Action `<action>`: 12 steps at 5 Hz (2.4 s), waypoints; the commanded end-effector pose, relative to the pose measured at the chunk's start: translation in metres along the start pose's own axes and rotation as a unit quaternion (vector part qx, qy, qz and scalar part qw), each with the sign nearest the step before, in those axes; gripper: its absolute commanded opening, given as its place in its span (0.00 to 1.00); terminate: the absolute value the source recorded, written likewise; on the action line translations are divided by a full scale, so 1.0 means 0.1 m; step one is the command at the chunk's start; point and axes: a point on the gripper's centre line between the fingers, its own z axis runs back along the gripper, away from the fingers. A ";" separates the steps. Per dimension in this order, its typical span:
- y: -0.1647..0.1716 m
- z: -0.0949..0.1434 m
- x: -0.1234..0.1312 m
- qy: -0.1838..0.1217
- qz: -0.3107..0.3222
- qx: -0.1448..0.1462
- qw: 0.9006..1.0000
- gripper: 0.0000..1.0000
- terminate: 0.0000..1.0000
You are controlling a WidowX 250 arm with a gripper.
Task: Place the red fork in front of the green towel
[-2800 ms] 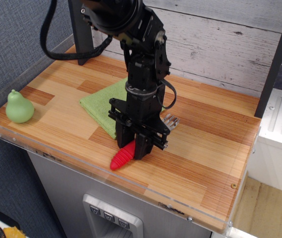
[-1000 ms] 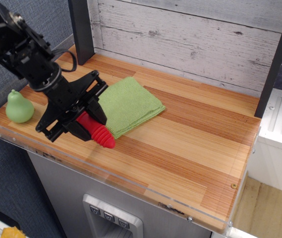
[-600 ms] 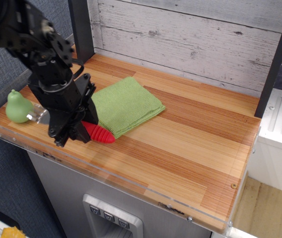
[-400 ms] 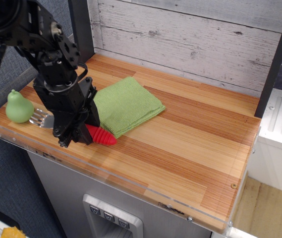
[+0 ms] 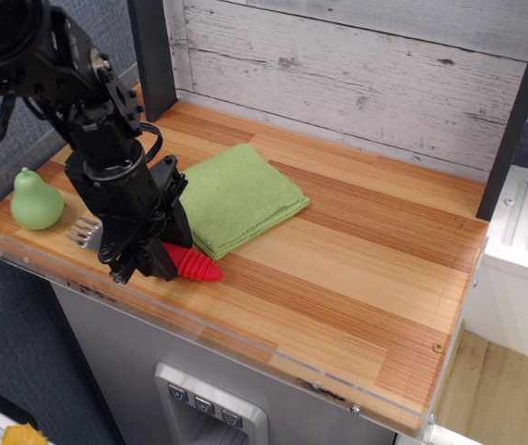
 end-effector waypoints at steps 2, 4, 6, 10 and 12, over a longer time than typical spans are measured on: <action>-0.11 0.06 -0.01 0.051 -0.111 0.029 0.992 1.00 0.00; -0.19 0.29 -0.10 0.014 -0.179 0.043 0.983 1.00 0.00; -0.30 0.68 -0.35 -0.014 -0.278 0.055 0.959 1.00 0.00; -0.94 0.94 -0.43 -0.102 -0.645 0.093 0.752 1.00 0.00; -0.94 0.94 -0.43 -0.102 -0.645 0.093 0.752 1.00 1.00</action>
